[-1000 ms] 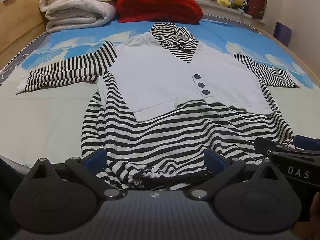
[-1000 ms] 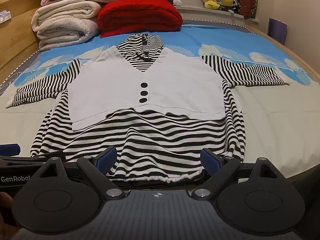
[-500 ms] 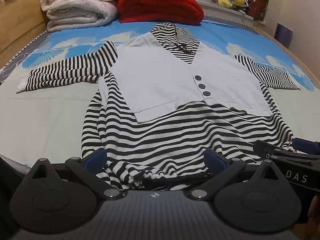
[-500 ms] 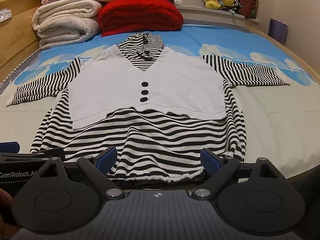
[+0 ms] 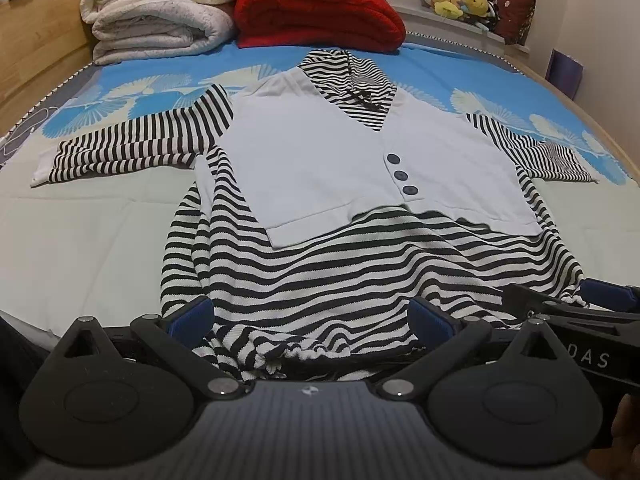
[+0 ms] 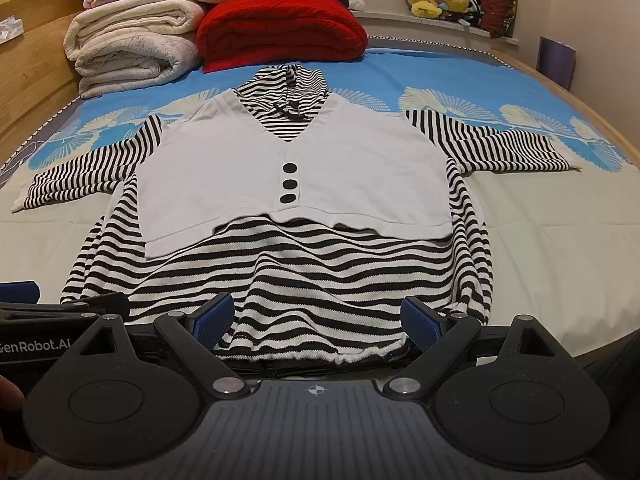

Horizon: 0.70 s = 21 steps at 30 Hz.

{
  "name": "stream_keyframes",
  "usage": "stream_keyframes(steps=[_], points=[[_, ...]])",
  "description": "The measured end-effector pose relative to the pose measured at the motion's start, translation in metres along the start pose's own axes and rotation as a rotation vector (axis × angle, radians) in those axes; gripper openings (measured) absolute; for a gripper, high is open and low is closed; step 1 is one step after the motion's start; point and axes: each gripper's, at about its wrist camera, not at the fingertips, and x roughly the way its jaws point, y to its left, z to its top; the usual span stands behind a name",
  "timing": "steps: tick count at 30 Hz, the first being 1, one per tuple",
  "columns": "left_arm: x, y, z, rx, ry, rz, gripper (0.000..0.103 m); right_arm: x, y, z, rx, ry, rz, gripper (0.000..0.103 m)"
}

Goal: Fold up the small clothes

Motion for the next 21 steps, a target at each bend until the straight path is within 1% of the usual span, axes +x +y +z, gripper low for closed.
stream_keyframes(steps=[6,7,8,10,11,12,14,15,16,17,19,21], points=[[-0.002,0.001,0.000,-0.016,-0.026,-0.029,0.103,0.000,0.000,0.000,0.000,0.000,-0.001,0.091],[-0.001,0.002,0.000,-0.023,-0.020,-0.036,0.102,0.000,0.000,0.000,0.000,-0.001,-0.001,0.091],[0.002,0.005,0.001,-0.038,-0.005,-0.038,0.099,0.000,0.000,0.000,0.001,-0.004,-0.004,0.091],[0.011,0.017,0.006,-0.079,0.033,-0.010,0.094,0.001,-0.002,0.001,0.013,-0.005,-0.006,0.090],[0.016,0.023,0.009,-0.101,0.048,0.003,0.092,0.002,-0.004,0.002,0.027,0.001,-0.002,0.087],[0.023,0.031,0.014,-0.127,0.051,0.010,0.091,0.005,-0.007,0.002,0.045,0.008,0.004,0.084],[0.039,0.043,0.023,-0.133,0.072,0.049,0.091,0.010,-0.016,0.005,0.083,0.018,-0.009,0.084],[0.047,0.050,0.027,-0.147,0.068,0.043,0.091,0.013,-0.021,0.007,0.107,0.021,-0.021,0.084],[0.054,0.057,0.032,-0.147,0.052,0.061,0.091,0.017,-0.027,0.010,0.133,0.025,-0.032,0.084],[0.065,0.065,0.036,-0.161,0.059,0.073,0.091,0.023,-0.034,0.012,0.159,0.034,-0.044,0.084],[0.085,0.075,0.039,-0.182,0.120,0.103,0.091,0.035,-0.050,0.016,0.217,0.058,-0.087,0.084],[0.106,0.085,0.038,-0.197,0.180,0.101,0.088,0.047,-0.067,0.018,0.276,0.084,-0.134,0.084]])
